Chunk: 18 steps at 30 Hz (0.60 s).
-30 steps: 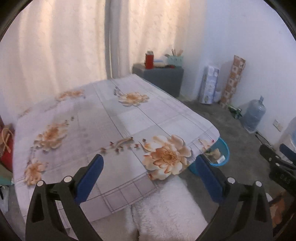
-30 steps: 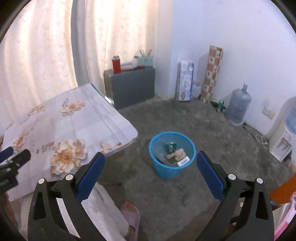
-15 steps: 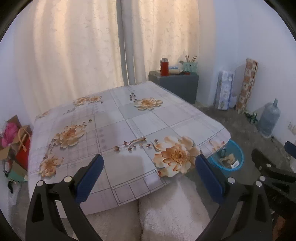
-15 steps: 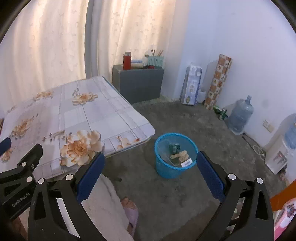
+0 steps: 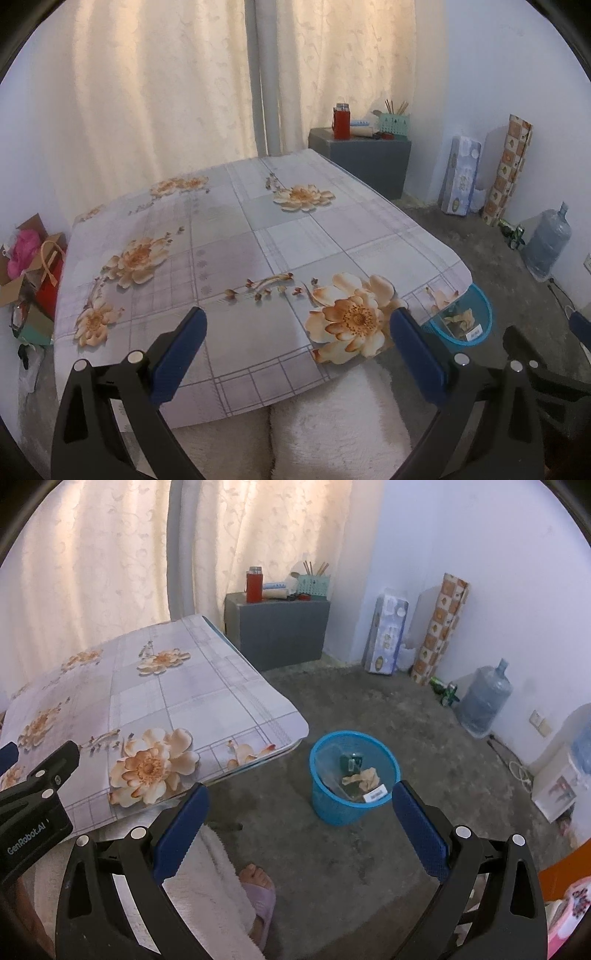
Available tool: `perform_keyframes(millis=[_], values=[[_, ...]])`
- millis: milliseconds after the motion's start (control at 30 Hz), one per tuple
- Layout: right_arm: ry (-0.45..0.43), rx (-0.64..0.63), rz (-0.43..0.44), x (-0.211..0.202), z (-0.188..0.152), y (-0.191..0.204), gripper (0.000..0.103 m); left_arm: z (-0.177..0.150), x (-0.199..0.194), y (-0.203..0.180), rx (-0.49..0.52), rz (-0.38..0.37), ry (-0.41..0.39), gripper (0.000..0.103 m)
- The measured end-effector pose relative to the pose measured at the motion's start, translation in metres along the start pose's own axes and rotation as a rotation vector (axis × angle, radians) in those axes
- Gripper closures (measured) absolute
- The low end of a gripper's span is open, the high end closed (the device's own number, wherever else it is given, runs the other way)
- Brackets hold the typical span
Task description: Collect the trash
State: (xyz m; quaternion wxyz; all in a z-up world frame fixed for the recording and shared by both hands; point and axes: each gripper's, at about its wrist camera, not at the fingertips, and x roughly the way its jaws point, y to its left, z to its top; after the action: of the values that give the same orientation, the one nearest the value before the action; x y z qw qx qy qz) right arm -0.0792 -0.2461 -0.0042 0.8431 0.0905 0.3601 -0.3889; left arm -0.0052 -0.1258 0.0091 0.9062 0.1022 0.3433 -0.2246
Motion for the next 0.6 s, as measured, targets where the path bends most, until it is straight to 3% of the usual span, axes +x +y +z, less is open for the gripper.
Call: perform_keyframes(millis=[600], values=[[0.053,0.016,0.006,0.014,-0.001,-0.014,0.008,-0.002,0.01,-0.008,0.004,0.007,0.054,0.006]])
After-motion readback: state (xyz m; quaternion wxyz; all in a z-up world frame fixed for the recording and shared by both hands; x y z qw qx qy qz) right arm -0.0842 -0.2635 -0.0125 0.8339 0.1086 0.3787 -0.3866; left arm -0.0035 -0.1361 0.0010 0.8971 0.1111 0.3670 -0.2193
